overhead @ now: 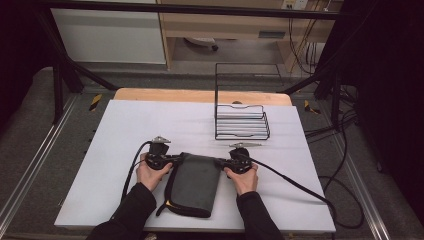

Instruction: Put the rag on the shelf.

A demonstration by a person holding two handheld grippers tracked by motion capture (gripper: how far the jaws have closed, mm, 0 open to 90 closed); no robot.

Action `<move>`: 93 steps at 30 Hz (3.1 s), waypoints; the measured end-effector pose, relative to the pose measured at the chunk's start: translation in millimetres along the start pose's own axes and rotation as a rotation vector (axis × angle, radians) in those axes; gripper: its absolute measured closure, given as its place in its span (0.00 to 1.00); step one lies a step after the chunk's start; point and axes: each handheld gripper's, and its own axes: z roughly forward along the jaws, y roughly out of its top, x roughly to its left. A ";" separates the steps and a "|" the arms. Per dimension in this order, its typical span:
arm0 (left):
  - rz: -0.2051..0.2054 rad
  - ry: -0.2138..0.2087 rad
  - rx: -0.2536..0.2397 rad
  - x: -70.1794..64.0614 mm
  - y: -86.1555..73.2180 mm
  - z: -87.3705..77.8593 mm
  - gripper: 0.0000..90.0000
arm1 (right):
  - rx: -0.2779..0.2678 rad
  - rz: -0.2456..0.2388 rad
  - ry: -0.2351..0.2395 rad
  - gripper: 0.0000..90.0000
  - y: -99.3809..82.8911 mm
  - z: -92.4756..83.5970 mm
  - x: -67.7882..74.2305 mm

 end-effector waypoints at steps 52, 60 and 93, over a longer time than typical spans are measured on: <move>0.173 0.036 -0.440 -64.0 25.2 -102.3 0.88 | -0.372 -0.368 0.032 0.91 49.7 -93.5 56.6; 0.192 0.029 -0.483 -73.8 36.9 -106.5 0.88 | -0.416 -0.388 0.009 0.91 58.6 -108.5 58.0; 0.240 0.026 -0.641 -101.5 80.0 -113.4 0.88 | -0.565 -0.424 -0.068 0.91 89.8 -151.8 59.1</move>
